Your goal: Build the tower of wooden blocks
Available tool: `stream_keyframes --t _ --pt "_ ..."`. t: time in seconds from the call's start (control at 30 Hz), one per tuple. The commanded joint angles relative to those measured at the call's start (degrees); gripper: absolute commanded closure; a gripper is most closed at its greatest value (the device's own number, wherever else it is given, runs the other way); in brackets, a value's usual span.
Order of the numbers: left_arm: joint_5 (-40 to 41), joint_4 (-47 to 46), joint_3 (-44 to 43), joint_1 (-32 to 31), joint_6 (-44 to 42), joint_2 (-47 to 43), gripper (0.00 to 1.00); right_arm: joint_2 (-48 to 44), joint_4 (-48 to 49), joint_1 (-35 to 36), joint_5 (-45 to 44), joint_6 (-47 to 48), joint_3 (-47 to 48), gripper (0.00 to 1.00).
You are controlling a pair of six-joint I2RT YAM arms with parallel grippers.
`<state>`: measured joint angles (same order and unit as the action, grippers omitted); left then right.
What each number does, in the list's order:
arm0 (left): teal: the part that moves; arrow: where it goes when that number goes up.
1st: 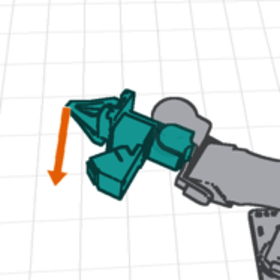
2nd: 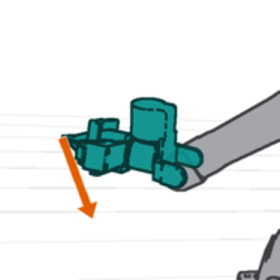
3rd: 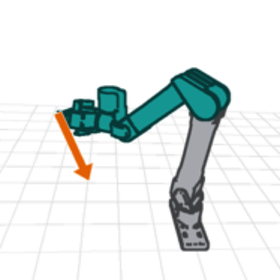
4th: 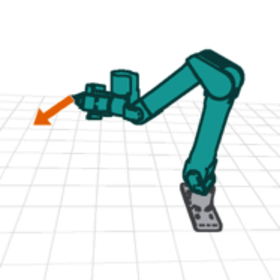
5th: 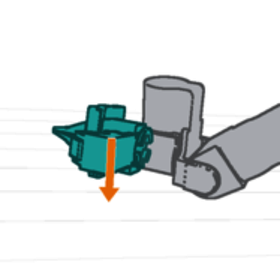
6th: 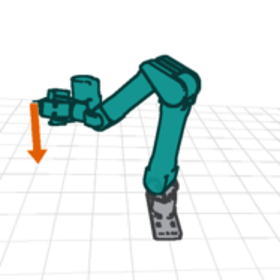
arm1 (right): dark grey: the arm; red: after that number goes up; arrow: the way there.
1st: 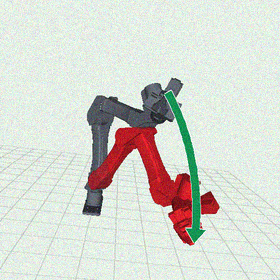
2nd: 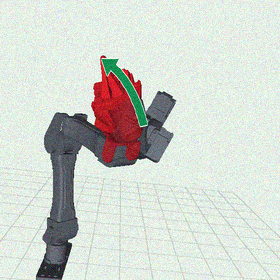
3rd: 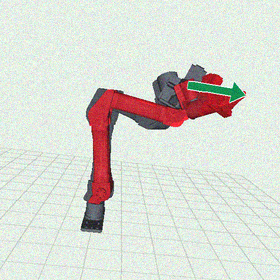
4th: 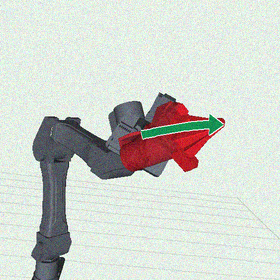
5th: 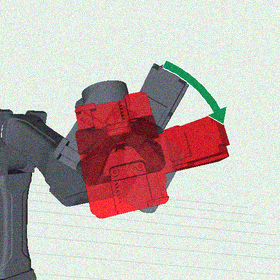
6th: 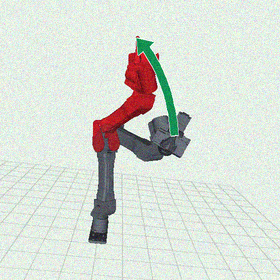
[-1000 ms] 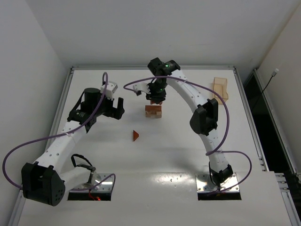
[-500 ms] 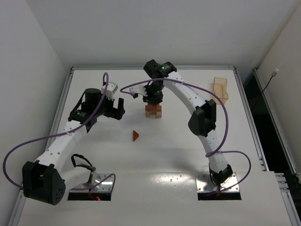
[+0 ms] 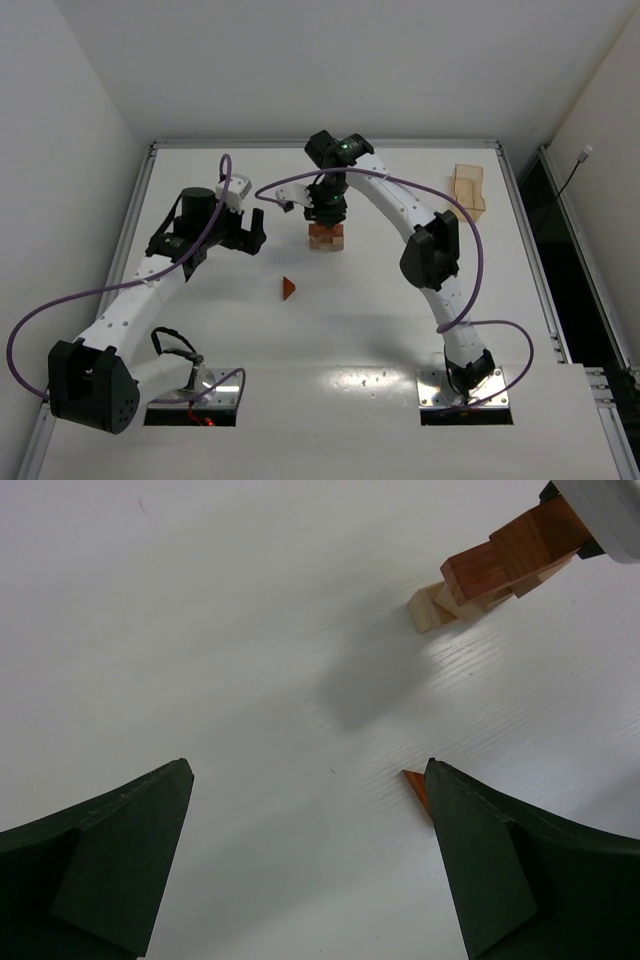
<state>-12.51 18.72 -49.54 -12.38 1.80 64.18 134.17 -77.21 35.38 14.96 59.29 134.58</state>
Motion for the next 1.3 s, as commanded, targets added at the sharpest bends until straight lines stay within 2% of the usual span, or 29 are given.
stream_keyframes --t 0.0,0.33,0.8,1.27 --pt "-1.11 -2.46 -0.03 0.69 0.66 -0.2 0.0 -0.22 -3.47 0.13 0.33 -0.22 -0.02 0.96" --pt "-1.11 -2.46 -0.03 0.69 0.66 -0.2 0.0 0.83 -3.47 0.13 0.33 -0.75 0.5 0.9" --pt "-1.64 -2.46 -0.03 0.69 0.66 0.32 0.0 1.45 -3.47 0.13 -0.72 -1.28 1.03 0.88" --pt "-1.64 -2.46 -0.03 0.69 0.13 0.33 0.0 2.5 -3.47 0.13 -0.72 -1.28 2.09 0.76"
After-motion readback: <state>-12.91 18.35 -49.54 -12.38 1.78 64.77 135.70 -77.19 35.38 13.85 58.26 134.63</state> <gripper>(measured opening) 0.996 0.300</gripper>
